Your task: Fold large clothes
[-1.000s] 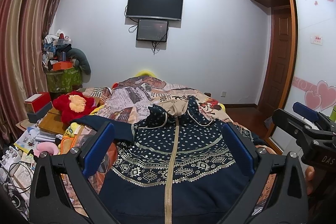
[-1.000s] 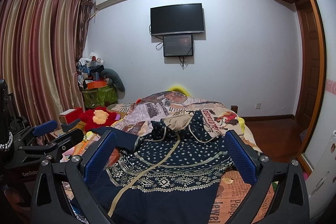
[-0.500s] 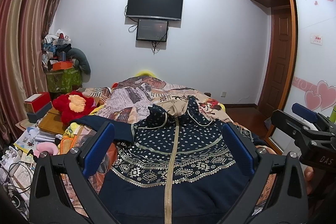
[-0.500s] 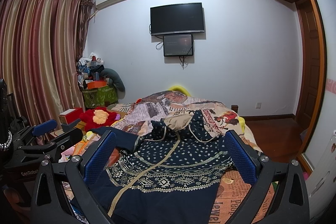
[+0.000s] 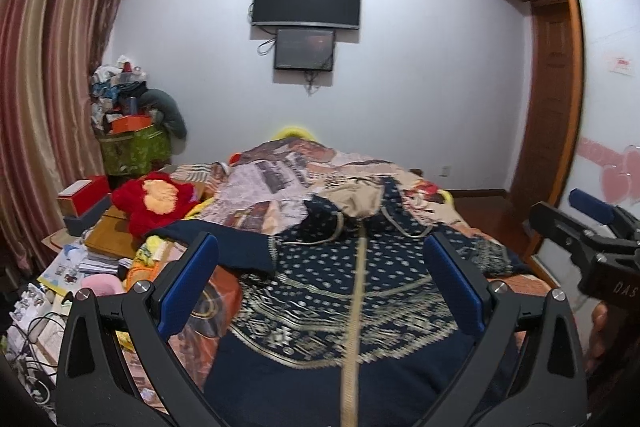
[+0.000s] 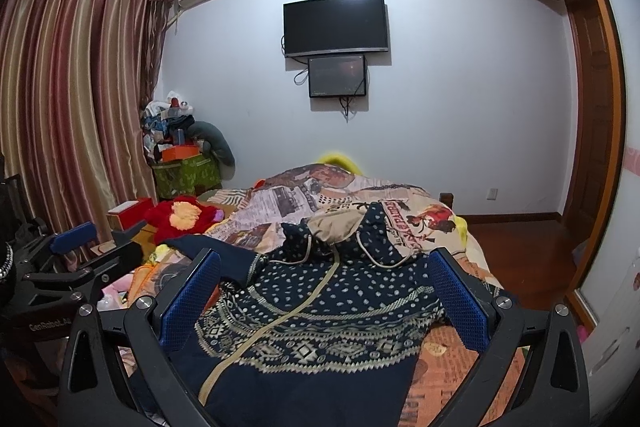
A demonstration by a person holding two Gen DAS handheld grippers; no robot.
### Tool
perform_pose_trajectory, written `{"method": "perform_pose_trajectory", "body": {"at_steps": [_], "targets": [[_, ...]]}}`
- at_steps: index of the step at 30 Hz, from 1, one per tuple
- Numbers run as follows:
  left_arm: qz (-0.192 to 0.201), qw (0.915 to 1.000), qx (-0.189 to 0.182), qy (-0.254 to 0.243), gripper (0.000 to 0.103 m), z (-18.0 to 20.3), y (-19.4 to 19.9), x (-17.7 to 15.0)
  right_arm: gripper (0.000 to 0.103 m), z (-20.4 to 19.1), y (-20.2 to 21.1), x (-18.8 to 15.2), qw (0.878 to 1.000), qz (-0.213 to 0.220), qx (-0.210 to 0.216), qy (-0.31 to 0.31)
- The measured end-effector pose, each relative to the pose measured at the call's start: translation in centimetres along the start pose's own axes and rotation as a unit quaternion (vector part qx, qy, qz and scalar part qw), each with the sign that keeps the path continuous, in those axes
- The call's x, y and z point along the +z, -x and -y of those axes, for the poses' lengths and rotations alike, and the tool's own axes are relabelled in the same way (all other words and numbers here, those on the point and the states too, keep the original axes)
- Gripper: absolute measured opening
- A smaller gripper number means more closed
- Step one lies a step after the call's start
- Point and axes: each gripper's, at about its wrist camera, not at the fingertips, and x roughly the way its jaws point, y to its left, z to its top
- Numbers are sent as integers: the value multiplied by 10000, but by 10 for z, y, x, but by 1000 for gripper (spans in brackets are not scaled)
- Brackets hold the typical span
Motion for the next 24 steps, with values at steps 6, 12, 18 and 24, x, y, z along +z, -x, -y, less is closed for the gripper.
{"method": "perform_pose_trajectory", "body": {"at_steps": [6, 12, 18, 24], "targets": [[-229, 9990, 341, 171, 103, -42, -60, 12, 103, 8, -58, 14, 9999, -137, 34, -26], [-801, 9933, 796, 235, 103, -100, -148, 12, 103, 12, -137, 29, 9988, -445, -16, 219], [-1658, 9796, 1067, 392, 103, -156, -234, -4, 103, 8, -216, 25, 9936, -925, 69, 638], [-2596, 9567, 832, 1020, 103, -204, -311, -25, 103, 7, -285, 5, 9844, -1527, 276, 829]]}}
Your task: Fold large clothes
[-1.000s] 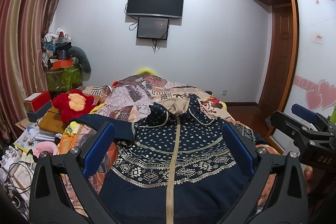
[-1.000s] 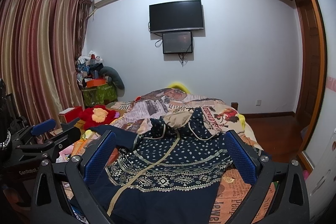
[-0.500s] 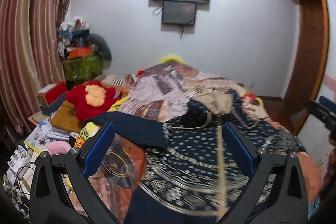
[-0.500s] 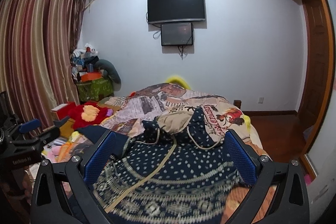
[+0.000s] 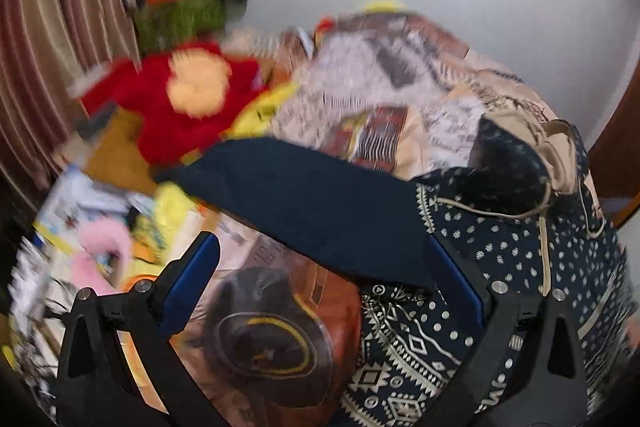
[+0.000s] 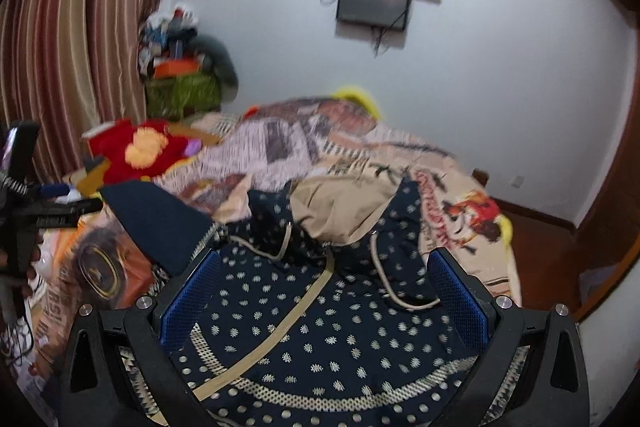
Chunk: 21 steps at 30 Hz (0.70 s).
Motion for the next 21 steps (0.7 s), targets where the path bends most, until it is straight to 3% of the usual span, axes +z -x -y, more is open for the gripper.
{"method": "perform_pose_trajectory", "body": {"at_steps": [3, 7, 10, 16, 19, 21], "targets": [[-530, 9963, -288, 609, 95, -20, -35, 8, 103, 4, -30, -4, 9996, -249, 91, -25], [-1011, 9826, -584, 1443, 88, -50, -70, 13, 103, 9, -57, -7, 9990, -434, 116, 34], [-1059, 9786, -644, 1644, 88, -58, -80, 17, 103, 13, -73, -9, 9984, -545, 123, 77], [-1091, 9794, -458, 1636, 87, -59, -98, 32, 103, 25, -93, -13, 9974, -693, 200, -47], [-975, 9837, 19, 1514, 64, -61, -105, 42, 103, 31, -96, -15, 9969, -730, 239, -147], [-930, 9858, 480, 1310, 33, -60, -110, 49, 103, 34, -97, -15, 9966, -757, 252, -201]]}}
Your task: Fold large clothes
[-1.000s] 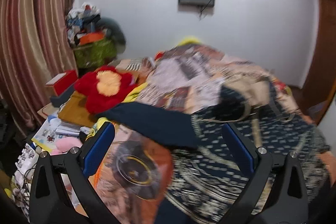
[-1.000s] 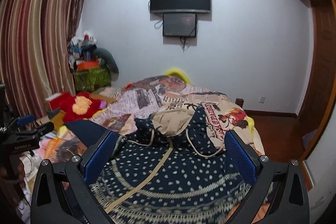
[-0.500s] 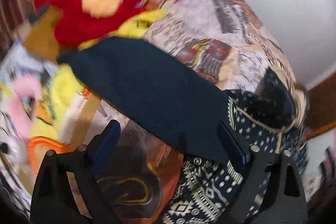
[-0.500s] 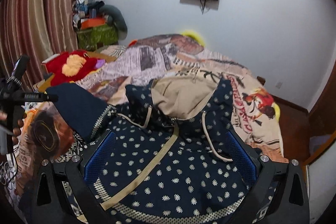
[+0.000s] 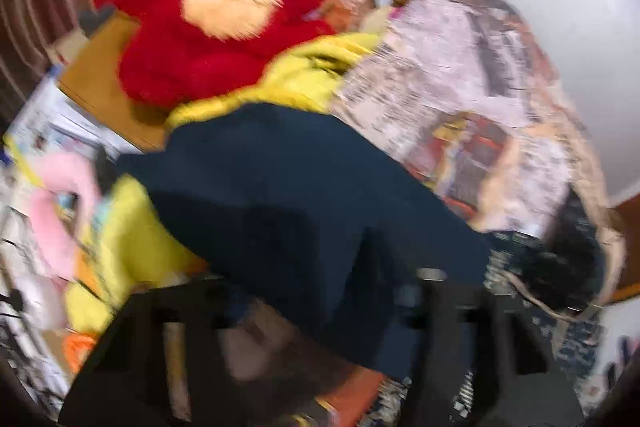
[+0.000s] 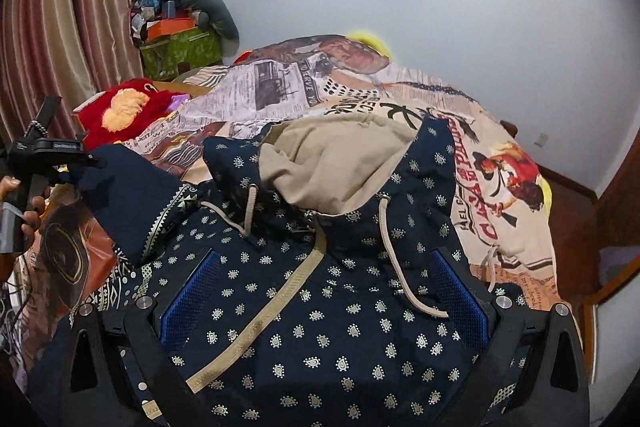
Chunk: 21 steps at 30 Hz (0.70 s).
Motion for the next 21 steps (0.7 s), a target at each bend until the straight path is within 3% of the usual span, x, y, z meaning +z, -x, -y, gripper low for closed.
{"method": "perform_pose_trajectory", "body": {"at_steps": [1, 3, 6, 11, 14, 21], "targets": [[43, 9999, 68, -91, 30, 1, 0, 2, 103, 1, 0, 0, 10000, -7, -4, -10], [259, 9988, 245, -330, 9, 6, 8, 4, 103, 5, 2, 1, 10000, -23, -25, -24], [498, 9961, 221, -694, 4, 19, 29, 2, 103, 11, 6, 2, 10000, -28, -20, -48], [842, 9886, -167, -1236, 2, 56, 78, -7, 103, 17, 11, 1, 9998, -184, 53, -45], [1123, 9774, -546, -1709, 2, 92, 114, -18, 103, 18, 17, 0, 9996, -228, 136, -62], [1545, 9415, -1163, -2761, 2, 185, 183, -63, 103, 18, 41, 1, 9997, -116, 217, -92]]}}
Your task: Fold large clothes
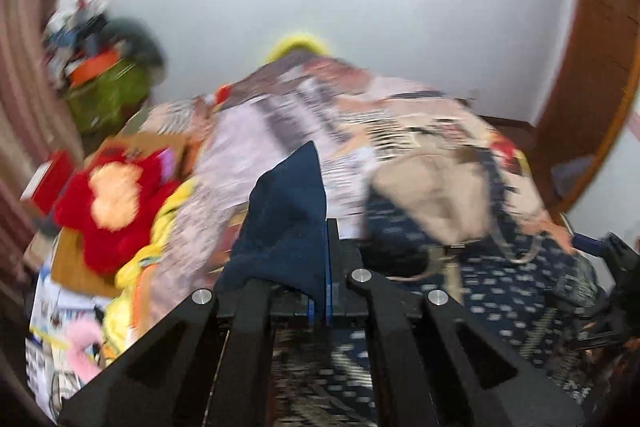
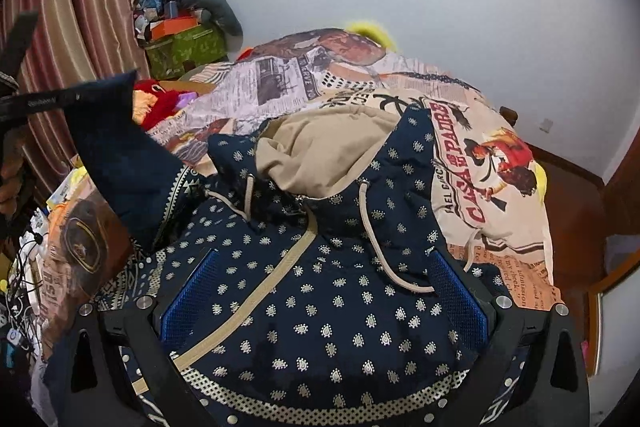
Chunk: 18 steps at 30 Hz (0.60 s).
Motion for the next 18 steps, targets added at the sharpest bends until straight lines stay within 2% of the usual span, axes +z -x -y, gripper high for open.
{"method": "perform_pose_trajectory", "body": {"at_steps": [4, 6, 10, 13, 18], "targets": [[46, 9980, -258, -569, 2, 64, 0, -1, 103, 3, 14, -1, 10000, 78, 28, 8], [-87, 9960, -393, -796, 2, 93, -9, -11, 103, 5, 20, -4, 10000, 85, 49, 6], [-630, 9893, -655, -1141, 2, 142, -43, -43, 103, 15, 28, -15, 10000, -3, 47, -10], [-1022, 9829, -878, -1259, 2, 166, -64, -71, 103, 24, 28, -27, 9999, -159, -33, 26], [-1358, 9712, -1095, -1624, 2, 194, -80, -111, 103, 36, 24, -44, 9991, -410, -63, 0]]}}
